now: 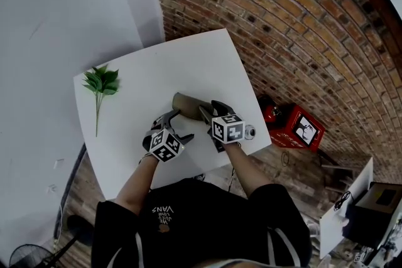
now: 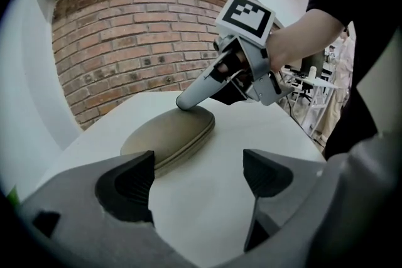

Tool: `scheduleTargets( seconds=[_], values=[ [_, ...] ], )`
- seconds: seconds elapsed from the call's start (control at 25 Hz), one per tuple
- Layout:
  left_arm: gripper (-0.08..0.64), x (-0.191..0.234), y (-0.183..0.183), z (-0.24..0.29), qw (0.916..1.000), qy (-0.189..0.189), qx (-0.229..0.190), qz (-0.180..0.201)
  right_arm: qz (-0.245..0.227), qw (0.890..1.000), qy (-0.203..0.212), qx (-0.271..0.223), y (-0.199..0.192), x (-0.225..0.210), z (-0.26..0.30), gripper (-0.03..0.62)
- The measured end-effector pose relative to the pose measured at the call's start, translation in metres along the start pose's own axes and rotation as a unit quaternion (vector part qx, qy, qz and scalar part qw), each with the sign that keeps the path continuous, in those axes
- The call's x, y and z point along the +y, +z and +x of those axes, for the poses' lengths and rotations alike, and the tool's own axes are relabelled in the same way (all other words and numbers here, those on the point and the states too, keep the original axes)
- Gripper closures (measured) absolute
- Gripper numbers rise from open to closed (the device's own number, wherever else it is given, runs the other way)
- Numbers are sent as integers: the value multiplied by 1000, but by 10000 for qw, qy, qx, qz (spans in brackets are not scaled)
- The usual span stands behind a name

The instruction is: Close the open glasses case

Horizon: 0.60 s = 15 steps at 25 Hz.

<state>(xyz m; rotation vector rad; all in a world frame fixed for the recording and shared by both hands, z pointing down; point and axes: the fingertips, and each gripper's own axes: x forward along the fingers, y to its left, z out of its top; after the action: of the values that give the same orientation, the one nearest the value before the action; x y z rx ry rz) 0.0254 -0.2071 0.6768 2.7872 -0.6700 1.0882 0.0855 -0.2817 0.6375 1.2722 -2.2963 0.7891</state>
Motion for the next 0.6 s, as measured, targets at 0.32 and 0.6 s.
scheduleTargets(
  seconds=[0.32,0.6],
  values=[
    [127,3,-3,4,9998,45,146,-145,-536,9985,-123,-33,1,6,1,383],
    [138,4,-5,8,9989,-30,309,-351,-691,9975,-82,-81,-1,8,2,399]
  ],
)
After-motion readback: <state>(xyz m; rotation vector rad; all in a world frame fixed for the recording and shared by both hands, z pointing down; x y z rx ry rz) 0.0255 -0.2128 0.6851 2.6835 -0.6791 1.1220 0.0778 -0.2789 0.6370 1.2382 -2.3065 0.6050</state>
